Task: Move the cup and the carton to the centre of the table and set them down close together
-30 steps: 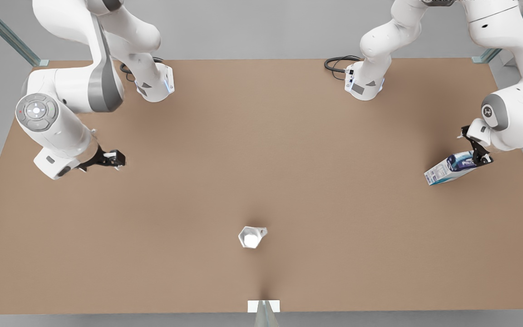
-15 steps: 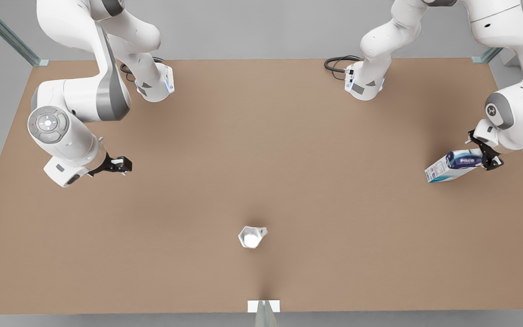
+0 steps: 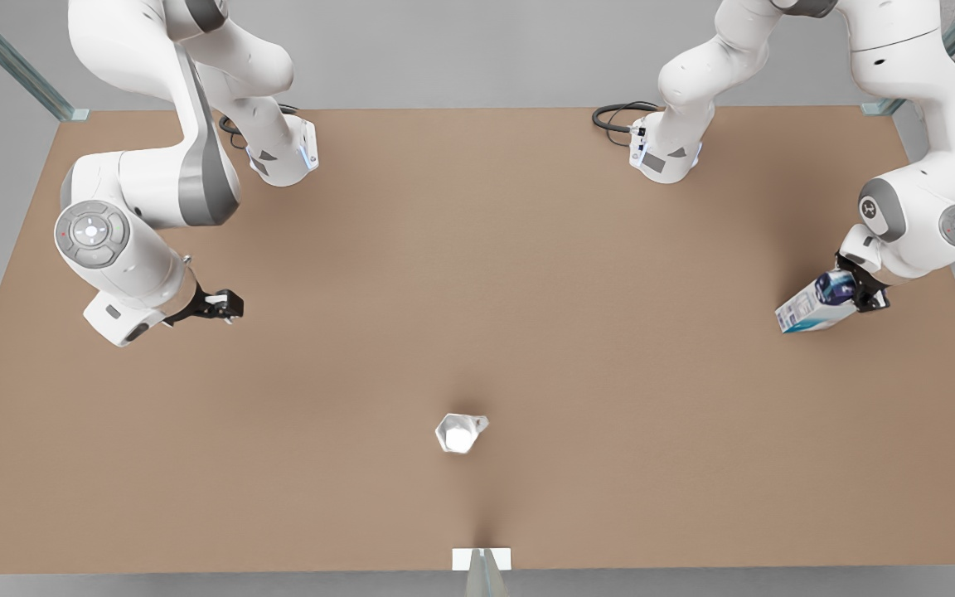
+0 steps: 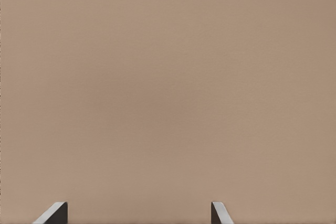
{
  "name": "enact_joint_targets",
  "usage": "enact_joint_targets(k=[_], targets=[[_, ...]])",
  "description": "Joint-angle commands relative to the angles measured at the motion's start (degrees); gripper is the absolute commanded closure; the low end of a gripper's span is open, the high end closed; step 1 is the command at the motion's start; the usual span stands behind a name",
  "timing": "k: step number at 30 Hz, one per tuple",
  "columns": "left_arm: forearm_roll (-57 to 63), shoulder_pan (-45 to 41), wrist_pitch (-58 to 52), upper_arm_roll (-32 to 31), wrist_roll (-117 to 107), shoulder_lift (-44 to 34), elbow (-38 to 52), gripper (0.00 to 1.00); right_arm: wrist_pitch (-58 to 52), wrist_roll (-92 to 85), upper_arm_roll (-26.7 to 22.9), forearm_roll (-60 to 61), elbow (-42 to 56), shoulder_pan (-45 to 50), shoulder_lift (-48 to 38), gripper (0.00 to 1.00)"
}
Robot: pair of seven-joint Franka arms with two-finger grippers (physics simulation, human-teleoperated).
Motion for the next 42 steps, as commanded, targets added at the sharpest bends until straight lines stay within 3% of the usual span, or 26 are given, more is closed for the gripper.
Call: enact_joint_targets(k=[1, 3, 7, 11, 14, 17, 23, 26, 28, 32, 33, 38, 42], targets=[[0.39, 0.09, -0.42, -0.02, -0.14, 0.01, 0.04, 0.46, 0.0, 0.0, 0.0, 0.0, 0.0, -0.09, 0.0, 0.0], [0.31, 0.0, -0.42, -0.02, -0.14, 0.01, 0.04, 0.4, 0.0, 0.0, 0.0, 0.0, 0.0, -0.09, 0.0, 0.0], [-0.31, -0.26, -2.88, -1.68, -0.14, -2.01, 0.92, 0.42, 0.44, 0.0, 0.0, 0.17, 0.0, -0.61, 0.0, 0.0], [-3.9, -0.08, -6.31, -13.8, -1.19, -4.74, 4.17, 0.42, 0.44, 0.0, 0.0, 0.17, 0.0, -0.7, 0.08, 0.0], [-4.44, -0.44, -7.81, -24.18, -17.53, -4.39, 6.02, 0.42, 0.79, 0.0, -0.09, 0.35, 0.0, -0.88, 0.08, 0.0], [-4.44, -1.05, -8.51, -33.14, -27.38, 0.62, 10.85, 0.41, 0.88, 0.0, -0.09, 0.35, 0.0, -0.88, 0.08, 0.0], [-4.62, -17.66, -8.42, -34.82, -37.66, 9.76, 20.7, 0.41, 0.88, 0.0, -0.26, 0.35, 0.0, -0.88, 0.08, 0.0], [-4.53, -24.25, -8.25, -34.03, -44.43, 13.54, 24.56, 0.4, 0.79, 0.0, -0.26, 0.35, 0.0, -0.88, 0.0, 0.0], [-5.32, -30.49, -8.51, -30.08, -46.8, 15.3, 27.55, 0.4, 0.79, 0.0, -0.26, 0.35, 0.0, -0.88, 0.0, 0.0], [-13.4, -53.43, -11.5, -8.81, -52.52, 18.29, 35.03, 0.4, 0.88, 0.0, -0.26, 0.35, 0.0, -0.88, 0.0, 0.0], [-14.9, -56.77, -11.32, -5.91, -53.66, 18.38, 35.11, 0.4, 0.88, 0.0, -0.26, 0.35, 0.0, -0.88, 0.08, 0.0], [-16.57, -61.34, -10.71, -5.38, -58.49, 19.69, 36.69, 0.4, 0.97, 0.0, -0.26, 0.43, 0.0, -0.88, 0.08, 0.0], [-19.29, -70.22, -10.71, 3.94, -60.69, 24.7, 42.41, 0.4, 1.14, 0.0, -0.26, 0.43, 0.0, -0.97, 0.08, 0.0]])
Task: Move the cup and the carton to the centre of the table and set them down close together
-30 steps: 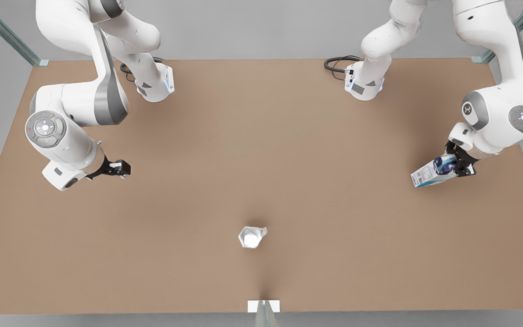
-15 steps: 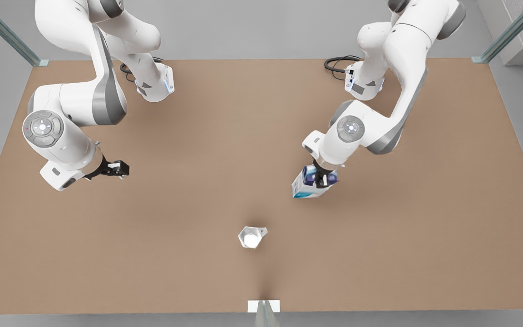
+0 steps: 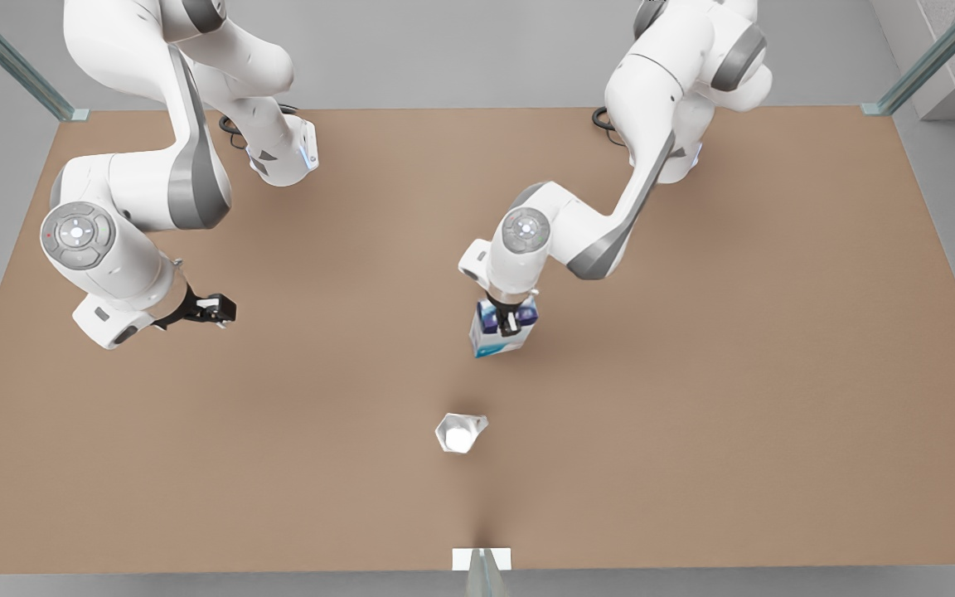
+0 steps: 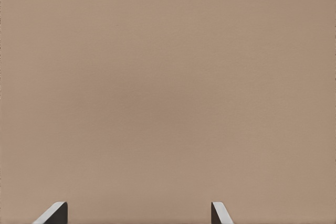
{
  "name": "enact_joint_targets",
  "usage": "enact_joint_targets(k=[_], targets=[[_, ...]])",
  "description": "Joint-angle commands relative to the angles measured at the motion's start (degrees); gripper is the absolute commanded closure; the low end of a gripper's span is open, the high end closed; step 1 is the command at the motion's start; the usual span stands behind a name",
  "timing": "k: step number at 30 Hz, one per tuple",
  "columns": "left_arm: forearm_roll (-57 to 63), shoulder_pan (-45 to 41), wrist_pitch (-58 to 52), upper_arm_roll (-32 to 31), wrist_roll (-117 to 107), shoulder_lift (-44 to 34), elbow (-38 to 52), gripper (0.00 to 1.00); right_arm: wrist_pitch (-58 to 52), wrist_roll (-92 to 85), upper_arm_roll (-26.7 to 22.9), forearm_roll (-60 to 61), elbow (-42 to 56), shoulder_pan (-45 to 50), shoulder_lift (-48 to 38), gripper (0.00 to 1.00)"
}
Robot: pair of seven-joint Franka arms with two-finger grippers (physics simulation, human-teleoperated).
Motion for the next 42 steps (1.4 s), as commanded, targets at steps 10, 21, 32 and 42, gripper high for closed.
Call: enact_joint_targets(k=[10, 21, 32, 42], targets=[[-5.0, -6.37, -0.14, 6.65, 0.41, 3.77, 1.63, 0.0, 0.0, 0.0, -0.04, 0.09, 0.0, -0.02, 0.07, 0.0], [-5.17, -7.07, -0.31, 8.23, 0.49, 3.42, 1.54, 0.0, 0.09, 0.0, -0.04, 0.09, 0.0, 0.07, 0.07, 0.0], [-12.91, -6.98, -8.66, 12.1, 0.49, -4.49, 1.54, 0.0, 0.09, 0.0, -0.13, 0.09, 0.0, -0.02, 0.07, 0.0], [10.37, 29.28, -30.46, -4.92, -37.03, -18.02, 1.9, 0.0, 0.0, 0.0, -0.13, 0.09, 0.0, -0.02, -0.02, 0.0]])
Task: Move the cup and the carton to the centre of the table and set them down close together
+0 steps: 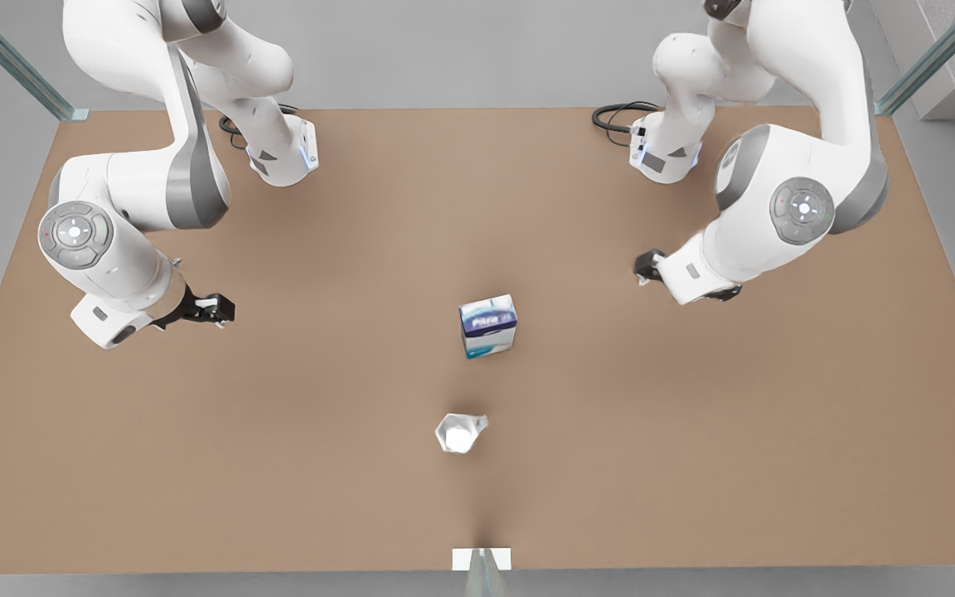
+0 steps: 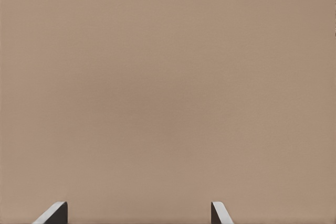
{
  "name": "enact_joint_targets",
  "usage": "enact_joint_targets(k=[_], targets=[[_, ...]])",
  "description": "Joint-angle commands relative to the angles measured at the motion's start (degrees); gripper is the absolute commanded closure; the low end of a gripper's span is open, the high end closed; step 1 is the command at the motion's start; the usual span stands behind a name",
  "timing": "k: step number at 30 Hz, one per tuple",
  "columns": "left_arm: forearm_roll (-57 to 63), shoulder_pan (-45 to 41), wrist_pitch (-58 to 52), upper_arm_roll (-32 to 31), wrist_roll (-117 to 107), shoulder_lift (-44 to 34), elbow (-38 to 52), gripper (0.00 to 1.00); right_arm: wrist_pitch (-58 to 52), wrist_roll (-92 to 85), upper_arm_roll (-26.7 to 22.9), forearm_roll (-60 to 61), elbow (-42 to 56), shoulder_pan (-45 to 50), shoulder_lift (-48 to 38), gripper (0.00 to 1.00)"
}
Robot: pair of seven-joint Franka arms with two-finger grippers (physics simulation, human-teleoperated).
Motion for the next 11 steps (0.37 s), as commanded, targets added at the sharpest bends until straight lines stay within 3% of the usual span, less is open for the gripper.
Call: enact_joint_targets(k=[1, 5, 6, 7, 8, 11], targets=[[11.09, 1.78, -0.06, -0.32, 0.0, -0.05, -0.16, 0.0, 0.0, 0.0, 0.0, 0.0, 0.0, 0.0, 0.0, 0.0], [10.22, 11.89, -0.24, -0.23, 1.32, -3.91, -4.8, 0.0, 0.09, 0.0, 0.0, 0.0, 0.0, 0.0, 0.08, 0.0], [10.04, 8.04, 0.82, 3.89, 1.32, -6.91, -8.16, 0.0, 0.09, 0.0, 0.0, 0.0, 0.0, 0.0, 0.08, 0.0], [7.95, 0.14, -0.41, 14.15, 2.28, -7.08, -7.72, 0.0, 0.09, 0.09, 0.0, 0.0, 0.0, 0.0, 0.08, 0.0], [5.03, -1.91, -0.94, 18.23, 2.37, -6.47, -6.66, 0.0, 0.09, 0.0, 0.0, 0.0, 0.0, 0.0, 0.08, 0.0], [5.03, 3.81, -1.47, 13.22, 1.49, -5.15, -5.61, 0.0, 0.18, 0.0, 0.0, 0.0, 0.0, 0.0, 0.08, 0.0]])
